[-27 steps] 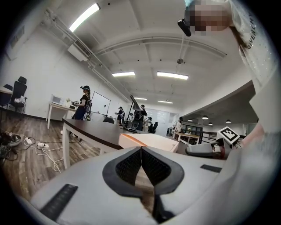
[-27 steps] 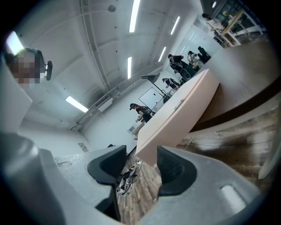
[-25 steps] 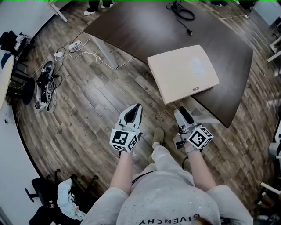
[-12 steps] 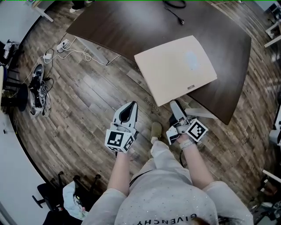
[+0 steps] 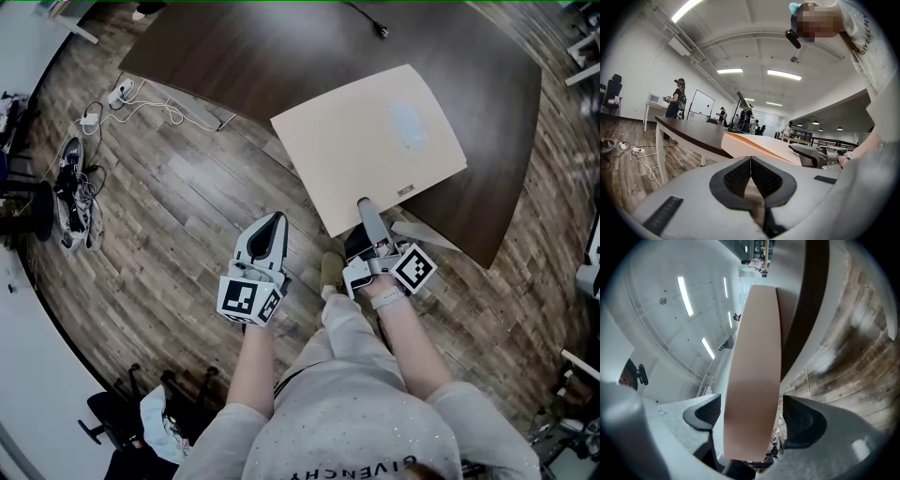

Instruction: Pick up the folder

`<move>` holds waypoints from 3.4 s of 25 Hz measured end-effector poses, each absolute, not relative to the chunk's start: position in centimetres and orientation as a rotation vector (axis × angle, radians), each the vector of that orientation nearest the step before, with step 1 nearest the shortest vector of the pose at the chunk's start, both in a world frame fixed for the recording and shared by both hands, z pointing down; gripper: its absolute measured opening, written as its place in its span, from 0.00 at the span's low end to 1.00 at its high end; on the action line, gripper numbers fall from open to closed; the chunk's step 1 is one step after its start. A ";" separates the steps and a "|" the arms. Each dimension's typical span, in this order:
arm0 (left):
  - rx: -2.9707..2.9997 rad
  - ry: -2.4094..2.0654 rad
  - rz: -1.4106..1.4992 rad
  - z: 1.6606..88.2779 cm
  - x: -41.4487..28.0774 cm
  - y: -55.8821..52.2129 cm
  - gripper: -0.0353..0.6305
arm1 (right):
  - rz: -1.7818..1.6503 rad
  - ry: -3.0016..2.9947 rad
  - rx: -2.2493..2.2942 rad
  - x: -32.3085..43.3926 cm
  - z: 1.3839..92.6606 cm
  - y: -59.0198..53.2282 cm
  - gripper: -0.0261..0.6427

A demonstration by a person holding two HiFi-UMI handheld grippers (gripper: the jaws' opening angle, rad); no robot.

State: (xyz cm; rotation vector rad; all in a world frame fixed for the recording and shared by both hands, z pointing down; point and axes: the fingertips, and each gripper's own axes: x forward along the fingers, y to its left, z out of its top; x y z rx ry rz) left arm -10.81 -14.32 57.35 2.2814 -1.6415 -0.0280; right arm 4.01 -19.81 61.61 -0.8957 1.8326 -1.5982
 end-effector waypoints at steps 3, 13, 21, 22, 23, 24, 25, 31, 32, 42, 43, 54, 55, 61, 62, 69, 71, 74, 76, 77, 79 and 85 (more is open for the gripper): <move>2.275 -1.639 -0.019 57.7 -10.9 -15.2 0.05 | -1.590 1.805 -0.875 3.9 61.9 -20.6 0.63; 2.244 -1.674 -0.024 58.3 -12.9 -17.2 0.05 | -1.597 1.780 -0.845 1.8 61.9 -22.4 0.60; 2.211 -1.685 -0.021 58.8 -15.1 -17.7 0.05 | -1.579 1.768 -0.864 1.3 61.9 -22.9 0.48; 2.210 -1.683 -0.023 58.9 -15.5 -17.9 0.05 | -1.579 1.765 -0.864 1.1 62.0 -23.0 0.48; 2.210 -1.682 -0.023 59.0 -15.9 -18.1 0.05 | -1.578 1.762 -0.865 1.0 61.9 -23.1 0.47; 2.210 -1.682 -0.023 58.9 -16.2 -18.4 0.05 | -1.579 1.757 -0.868 0.9 61.9 -23.1 0.47; 2.211 -1.682 -0.022 58.8 -16.6 -18.7 0.05 | -1.580 1.750 -0.872 0.9 61.8 -23.1 0.47; 2.249 -1.679 -0.031 57.2 -18.0 -20.3 0.05 | -1.569 1.754 -0.899 0.9 61.4 -23.1 0.45; 2.257 -1.675 -0.035 56.9 -18.1 -20.6 0.05 | -1.571 1.759 -0.903 0.8 61.3 -23.2 0.44; 2.329 -1.604 -0.057 54.9 -17.5 -22.8 0.05 | -1.530 1.866 -0.944 0.2 59.0 -23.6 0.44; 2.335 -1.599 -0.058 54.6 -17.5 -23.0 0.05 | -1.530 1.873 -0.951 0.2 58.9 -23.7 0.44; 2.408 -1.521 -0.054 51.2 -16.8 -24.3 0.05 | -1.479 1.917 -1.006 0.1 55.1 -24.1 0.43; 2.410 -1.515 -0.057 51.0 -16.7 -24.4 0.05 | -1.472 1.923 -1.014 0.1 54.7 -24.1 0.43; 2.433 -1.478 -0.066 49.6 -15.0 -25.7 0.05 | -1.406 1.945 -1.090 1.8 52.9 -25.4 0.43; 2.435 -1.477 -0.064 49.5 -14.9 -25.9 0.05 | -1.392 1.955 -1.101 2.1 52.6 -25.6 0.43; 2.462 -1.451 -0.081 48.0 -14.0 -28.0 0.05 | -1.334 2.008 -1.210 3.6 50.9 -27.6 0.43; 2.477 -1.438 -0.079 47.5 -13.4 -28.5 0.05 | -1.294 2.045 -1.209 4.0 50.0 -28.3 0.43; 2.495 -1.426 -0.084 46.8 -12.8 -29.3 0.05 | -1.282 2.057 -1.246 4.8 49.8 -29.0 0.42; 2.506 -1.417 -0.094 46.3 -12.7 -29.8 0.05 | -1.298 2.045 -1.302 5.5 50.2 -29.3 0.42; 2.510 -1.412 -0.100 46.1 -12.7 -30.1 0.05 | -1.288 2.054 -1.318 5.8 50.1 -29.5 0.42; 2.517 -1.409 -0.106 45.6 -12.6 -30.5 0.05 | -1.252 2.084 -1.333 6.1 49.5 -30.1 0.42; 2.514 -1.421 -0.105 44.8 -12.8 -31.8 0.05 | -1.154 2.145 -1.379 7.3 48.4 -31.6 0.42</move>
